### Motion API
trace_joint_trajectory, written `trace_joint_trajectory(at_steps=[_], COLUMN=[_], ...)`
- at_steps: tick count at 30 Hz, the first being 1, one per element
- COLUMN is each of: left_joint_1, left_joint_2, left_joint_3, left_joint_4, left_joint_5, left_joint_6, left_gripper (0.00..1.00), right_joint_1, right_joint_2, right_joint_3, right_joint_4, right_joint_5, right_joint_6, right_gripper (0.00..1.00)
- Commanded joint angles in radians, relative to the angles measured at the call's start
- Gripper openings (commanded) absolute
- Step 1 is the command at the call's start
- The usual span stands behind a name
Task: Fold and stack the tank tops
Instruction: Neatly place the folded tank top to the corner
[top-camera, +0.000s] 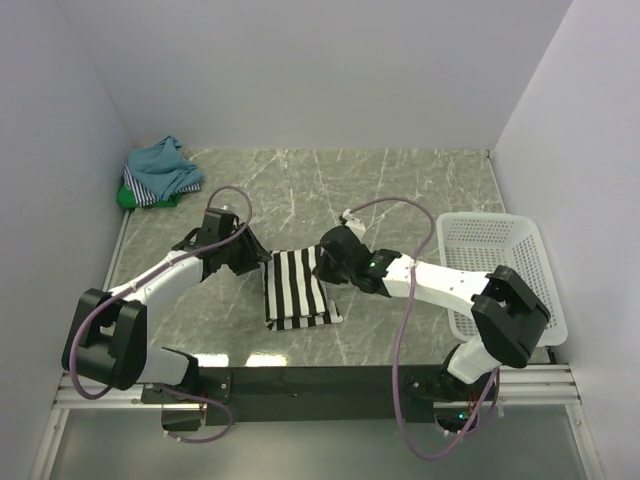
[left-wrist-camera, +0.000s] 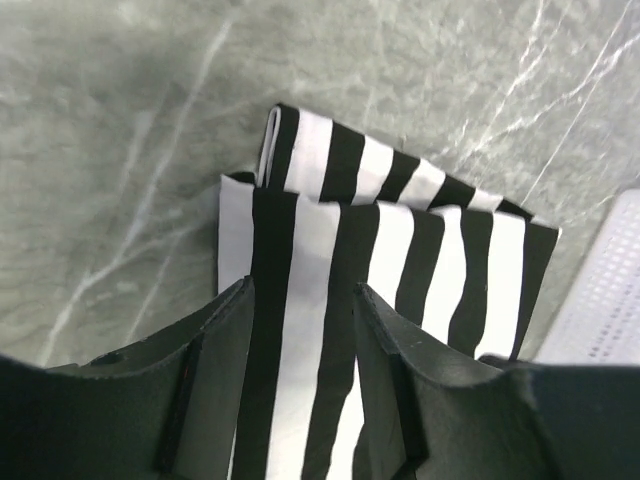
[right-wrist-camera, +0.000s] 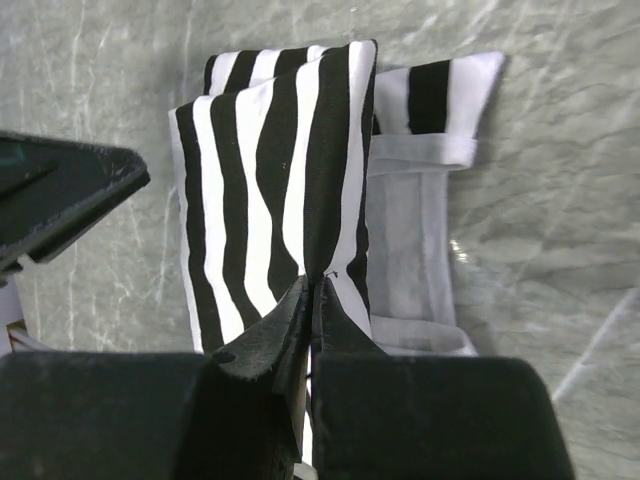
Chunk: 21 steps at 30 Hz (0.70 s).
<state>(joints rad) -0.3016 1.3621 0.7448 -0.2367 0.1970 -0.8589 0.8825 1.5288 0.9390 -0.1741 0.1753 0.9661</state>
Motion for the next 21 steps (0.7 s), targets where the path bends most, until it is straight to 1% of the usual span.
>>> trace_joint_trajectory(at_steps=[1, 6, 11, 14, 15, 19, 20, 21], left_joint_1=[-0.050, -0.145, -0.182, -0.209, -0.220, -0.232, -0.234, -0.234], left_joint_2=[-0.034, 0.009, 0.035, 0.055, 0.077, 0.133, 0.141, 0.146], left_joint_3=[-0.004, -0.004, -0.018, -0.015, -0.016, -0.027, -0.028, -0.030], left_joint_4=[-0.006, 0.016, 0.023, 0.011, 0.011, 0.028, 0.033, 0.036], left_joint_5=[-0.076, -0.100, -0.126, -0.172, -0.192, -0.194, -0.195, -0.194], left_joint_6=[-0.003, -0.032, -0.052, -0.045, -0.043, -0.040, -0.037, -0.037], left_gripper=[0.49, 0.49, 0.48, 0.48, 0.48, 0.48, 0.49, 0.49], right_joint_1=[-0.028, -0.040, -0.054, -0.062, -0.065, -0.079, -0.082, -0.086], right_joint_2=[-0.036, -0.047, -0.052, -0.045, -0.041, -0.029, -0.027, -0.027], right_joint_3=[-0.035, -0.080, -0.112, -0.120, -0.120, -0.123, -0.124, -0.121], right_joint_4=[-0.013, -0.007, -0.013, -0.024, -0.025, -0.030, -0.031, -0.036], right_joint_5=[0.032, 0.044, 0.059, 0.078, 0.078, 0.081, 0.084, 0.085], right_joint_6=[-0.020, -0.017, -0.021, -0.027, -0.030, -0.046, -0.049, -0.053], right_gripper=[0.00, 0.00, 0.00, 0.00, 0.00, 0.00, 0.01, 0.06])
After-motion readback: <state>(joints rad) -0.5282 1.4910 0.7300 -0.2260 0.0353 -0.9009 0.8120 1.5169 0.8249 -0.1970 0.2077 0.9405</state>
